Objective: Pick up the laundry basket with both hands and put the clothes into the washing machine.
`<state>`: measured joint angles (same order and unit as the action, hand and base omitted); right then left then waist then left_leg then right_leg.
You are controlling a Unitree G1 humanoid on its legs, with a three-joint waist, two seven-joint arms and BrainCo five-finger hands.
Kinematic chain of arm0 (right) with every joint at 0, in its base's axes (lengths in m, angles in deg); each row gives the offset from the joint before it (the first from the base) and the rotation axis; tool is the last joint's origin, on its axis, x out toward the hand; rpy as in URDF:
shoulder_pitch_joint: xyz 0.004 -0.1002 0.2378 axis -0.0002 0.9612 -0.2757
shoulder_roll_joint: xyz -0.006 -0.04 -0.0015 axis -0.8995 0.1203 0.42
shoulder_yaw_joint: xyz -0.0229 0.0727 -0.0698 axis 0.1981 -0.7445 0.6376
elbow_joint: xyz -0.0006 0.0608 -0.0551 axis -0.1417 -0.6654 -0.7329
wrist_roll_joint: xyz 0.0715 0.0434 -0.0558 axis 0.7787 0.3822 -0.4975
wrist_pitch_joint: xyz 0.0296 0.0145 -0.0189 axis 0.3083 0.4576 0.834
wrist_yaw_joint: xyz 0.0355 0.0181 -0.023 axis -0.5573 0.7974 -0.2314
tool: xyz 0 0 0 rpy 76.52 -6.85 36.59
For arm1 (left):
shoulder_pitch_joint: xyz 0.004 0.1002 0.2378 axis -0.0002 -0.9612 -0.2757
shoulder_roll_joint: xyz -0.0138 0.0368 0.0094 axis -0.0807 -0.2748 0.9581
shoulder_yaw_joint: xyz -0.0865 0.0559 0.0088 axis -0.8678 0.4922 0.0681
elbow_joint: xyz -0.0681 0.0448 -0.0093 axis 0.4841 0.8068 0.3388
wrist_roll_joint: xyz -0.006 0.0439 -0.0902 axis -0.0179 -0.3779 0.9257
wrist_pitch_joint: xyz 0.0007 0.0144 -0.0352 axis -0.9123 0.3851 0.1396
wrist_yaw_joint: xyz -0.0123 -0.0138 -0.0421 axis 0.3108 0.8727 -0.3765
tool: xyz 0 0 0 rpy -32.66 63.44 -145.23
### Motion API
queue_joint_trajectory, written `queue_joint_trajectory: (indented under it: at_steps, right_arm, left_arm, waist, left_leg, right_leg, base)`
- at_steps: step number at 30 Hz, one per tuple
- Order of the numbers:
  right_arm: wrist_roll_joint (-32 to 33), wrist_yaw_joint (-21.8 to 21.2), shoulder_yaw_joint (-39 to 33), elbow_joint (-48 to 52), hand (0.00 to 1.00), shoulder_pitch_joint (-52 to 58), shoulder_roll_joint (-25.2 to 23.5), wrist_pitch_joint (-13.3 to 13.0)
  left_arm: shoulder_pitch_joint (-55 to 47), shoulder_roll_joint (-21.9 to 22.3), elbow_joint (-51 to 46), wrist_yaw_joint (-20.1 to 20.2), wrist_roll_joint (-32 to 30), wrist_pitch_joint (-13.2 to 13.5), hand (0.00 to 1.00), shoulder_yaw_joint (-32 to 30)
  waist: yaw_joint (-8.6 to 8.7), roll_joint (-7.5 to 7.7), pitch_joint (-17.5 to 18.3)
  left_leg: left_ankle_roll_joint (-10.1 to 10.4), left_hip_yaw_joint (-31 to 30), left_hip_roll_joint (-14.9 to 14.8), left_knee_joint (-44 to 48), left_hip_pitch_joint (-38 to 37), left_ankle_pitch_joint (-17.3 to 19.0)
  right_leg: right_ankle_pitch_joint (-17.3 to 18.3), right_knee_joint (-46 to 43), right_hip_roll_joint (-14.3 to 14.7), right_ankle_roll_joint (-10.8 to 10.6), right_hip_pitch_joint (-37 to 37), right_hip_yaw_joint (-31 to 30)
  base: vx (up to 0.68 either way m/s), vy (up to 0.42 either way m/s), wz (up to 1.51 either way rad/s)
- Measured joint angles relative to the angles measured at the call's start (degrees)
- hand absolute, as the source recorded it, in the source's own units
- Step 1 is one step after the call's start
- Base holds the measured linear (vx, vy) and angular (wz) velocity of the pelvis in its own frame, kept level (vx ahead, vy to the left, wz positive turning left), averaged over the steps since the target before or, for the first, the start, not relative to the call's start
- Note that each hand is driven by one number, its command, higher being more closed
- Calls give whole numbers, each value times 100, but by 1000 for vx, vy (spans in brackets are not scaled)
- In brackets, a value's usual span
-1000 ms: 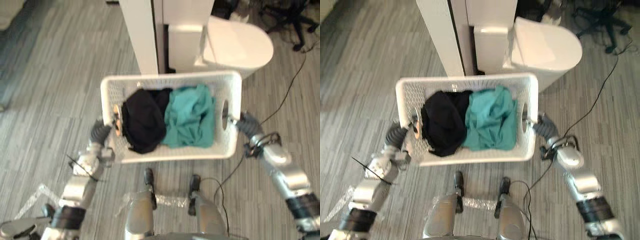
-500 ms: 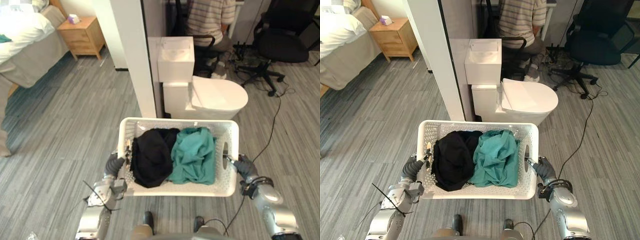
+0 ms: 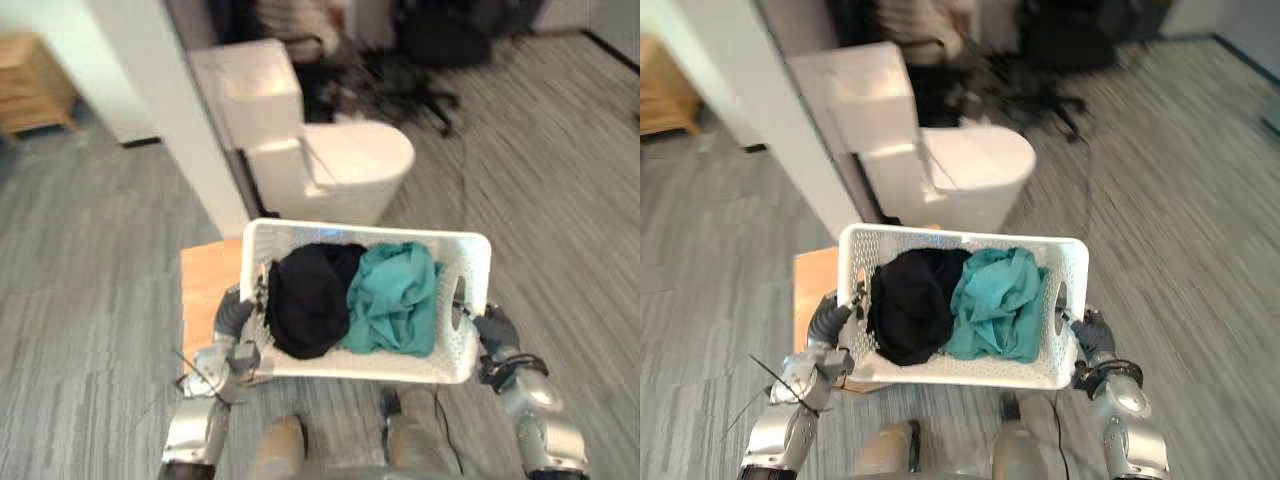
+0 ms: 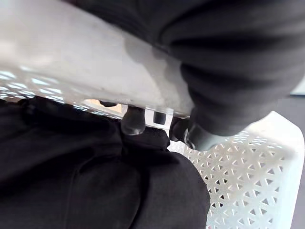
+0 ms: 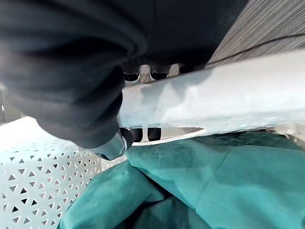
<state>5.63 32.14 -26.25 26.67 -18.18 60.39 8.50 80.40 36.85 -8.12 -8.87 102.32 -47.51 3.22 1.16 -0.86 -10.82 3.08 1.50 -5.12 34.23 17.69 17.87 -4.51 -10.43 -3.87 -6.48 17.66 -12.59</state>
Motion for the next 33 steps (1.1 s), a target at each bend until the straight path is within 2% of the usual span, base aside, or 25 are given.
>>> queue_joint_trajectory:
  at_steps: [1, 2, 3, 4, 5, 6, 7, 10, 11, 12, 13, 16, 18, 19, 21, 22, 23, 24, 25, 26, 27, 29, 33]
  right_arm:
    - [0, 51, -1, 13, 100, -99, -24, 3]
    - [-3, 67, -2, 16, 100, -180, -69, -4]
    - [-11, 91, 3, 73, 100, -287, -196, -34]
    - [-11, 83, 5, 74, 100, -296, -233, -41]
    - [-39, 63, 8, 73, 100, -312, -289, -47]
    - [-84, 55, 15, 73, 100, -336, -348, -55]
    - [-141, 40, 31, 75, 100, -355, -443, -131]
    - [-202, 21, 32, 71, 100, -394, -518, -243]
    - [-246, 21, 21, 58, 100, -386, -518, -260]
    - [-246, 21, 19, 36, 100, -381, -519, -262]
    - [-246, 23, 6, -76, 100, -376, -516, -264]
    - [-246, 44, -9, -151, 100, -258, -512, -284]
    - [-246, 44, 1, -147, 100, -171, -538, -316]
    - [-246, 46, 3, -148, 100, -149, -546, -316]
    - [-246, 72, 82, -151, 100, -109, -515, -302]
    - [-247, 91, 150, -152, 100, -112, -517, -291]
    - [-248, 97, 227, -150, 100, -110, -507, -286]
    - [-247, 105, 256, -156, 100, -144, -387, -285]
    - [-246, 105, 250, -161, 100, -148, -360, -285]
    - [-244, 105, 246, -172, 100, -149, -341, -285]
    - [-240, 107, 256, -210, 100, -112, -352, -285]
    - [-240, 117, 278, -200, 100, 8, -450, -280]
    - [-234, 116, 275, -205, 100, 73, -454, -264]
  left_arm:
    - [82, -5, -18, -19, -8, 2, 100, -55]
    - [123, 13, -21, -30, -9, 5, 100, -99]
    - [268, 37, -39, -24, -62, 40, 100, -229]
    - [267, 39, -63, -20, -88, 49, 100, -271]
    - [206, 39, -129, -25, -98, 49, 100, -306]
    - [128, 52, -242, -29, -107, 50, 100, -352]
    - [102, 54, -331, -20, -167, 94, 100, -417]
    - [152, 56, -346, -16, -219, 158, 100, -463]
    - [143, 102, -346, -16, -251, 158, 100, -462]
    - [141, 125, -346, -16, -289, 158, 100, -462]
    - [125, 163, -342, -19, -400, 151, 100, -465]
    - [38, 349, -292, 16, -639, 124, 100, -459]
    - [22, 380, -289, 43, -699, 124, 100, -459]
    - [22, 390, -274, 48, -710, 123, 100, -459]
    - [-123, 445, -250, -20, -771, 123, 100, -478]
    - [-226, 494, -252, -59, -771, 126, 100, -520]
    - [-296, 549, -264, -70, -770, 137, 100, -526]
    - [-398, 674, -279, -89, -770, 216, 100, -507]
    - [-400, 678, -279, -99, -770, 221, 100, -477]
    - [-395, 676, -279, -102, -770, 226, 100, -462]
    - [-426, 645, -262, -106, -770, 229, 100, -460]
    - [-563, 546, -266, -136, -764, 251, 100, -452]
    - [-622, 535, -276, -142, -765, 254, 100, -410]
  waist:
    - [21, -32, -76]
    - [21, -109, -123]
    - [24, -167, -276]
    - [7, -150, -299]
    - [-47, -165, -316]
    - [-56, -182, -316]
    - [-57, -190, -307]
    - [-42, -123, -262]
    - [-28, -74, -236]
    - [-23, -49, -221]
    - [-26, -38, -217]
    - [10, -56, -203]
    - [131, -68, -179]
    - [139, -63, -177]
    - [114, -69, -173]
    - [91, -52, -183]
    - [65, -74, -169]
    - [-149, -121, -137]
    - [-180, -134, -129]
    - [-182, -146, -123]
    - [-218, -108, -87]
    - [-182, 45, 111]
    - [-195, -20, 197]
  left_leg:
    - [-173, 431, -118, 36, 12, 99]
    - [-257, 717, -320, -13, -13, 97]
    - [-387, 1448, -535, -221, -259, 9]
    - [-427, 1800, -598, -365, -411, -27]
    - [-473, 2440, -678, -620, -734, -73]
    - [-490, 2910, -774, -728, -933, -81]
    - [-540, 3435, -922, -795, -1082, -47]
    - [-533, 4368, -1219, -811, -1196, -41]
    - [-495, 4698, -1312, -795, -1233, -63]
    - [-439, 4837, -1351, -768, -1252, -95]
    - [-360, 4948, -1416, -705, -1299, -143]
    - [-207, 5117, -1534, -847, -1617, -230]
    - [-105, 5236, -1732, -814, -1681, -289]
    - [-102, 5237, -1759, -795, -1700, -291]
    - [-198, 4598, -1798, -679, -1774, -351]
    - [-565, 3579, -1800, -235, -1503, -356]
    - [-579, 2825, -1647, -120, -1366, -251]
    - [-145, 1137, -872, -256, -1099, 21]
    - [-145, 803, -698, -363, -986, 15]
    - [-140, 628, -578, -606, -905, -35]
    - [-73, 746, -535, -945, -992, -183]
    - [-78, 824, -347, -1174, -1216, -257]
    - [-144, 767, -103, -1383, -1253, -381]
  right_leg:
    - [-434, 339, 80, 584, 103, -205]
    - [-780, 619, 117, 1025, 51, -30]
    - [-388, -175, 52, 1186, 227, 1387]
    - [-75, -545, -77, 1255, 244, 1873]
    - [477, -1038, -235, 1329, 117, 2650]
    - [828, -1267, -311, 1285, -81, 3012]
    - [1144, -1453, -413, 1146, -320, 3332]
    - [1388, -1423, -732, 818, -799, 3620]
    - [1356, -1193, -878, 689, -964, 3606]
    - [1273, -1030, -904, 511, -1003, 3574]
    - [1160, -821, -787, 351, -996, 3540]
    - [1045, -182, -454, 195, -1198, 3222]
    - [831, 239, -109, 341, -1212, 2903]
    - [811, 277, -42, 371, -1206, 2815]
    - [768, 322, 185, 445, -1265, 2479]
    - [726, 390, 259, 511, -1406, 2261]
    - [710, 397, 252, 537, -1441, 2114]
    - [711, 392, 261, 538, -1478, 1703]
    - [709, 390, 262, 535, -1494, 1650]
    - [710, 381, 267, 531, -1525, 1636]
    - [730, 373, 284, 493, -1605, 1603]
    - [763, 382, 149, 400, -1662, 1568]
    - [761, 435, -54, 397, -1684, 1626]
  base:
    - [-225, 234, -178]
    - [-261, 241, -252]
    - [-152, 123, -217]
    - [-158, 179, -273]
    - [-125, 191, -241]
    - [-155, 181, -287]
    - [-133, 112, -226]
    - [-98, -14, -205]
    - [-26, -106, -147]
    - [16, -150, -154]
    - [31, -176, -147]
    - [30, -185, -113]
    - [35, -182, -89]
    - [46, -194, -90]
    - [57, -180, -91]
    - [59, -100, -78]
    - [85, 62, -136]
    - [53, 143, -113]
    - [52, 179, -99]
    - [44, 109, -36]
    - [74, 112, -26]
    - [80, 125, -8]
    - [6, 101, 17]
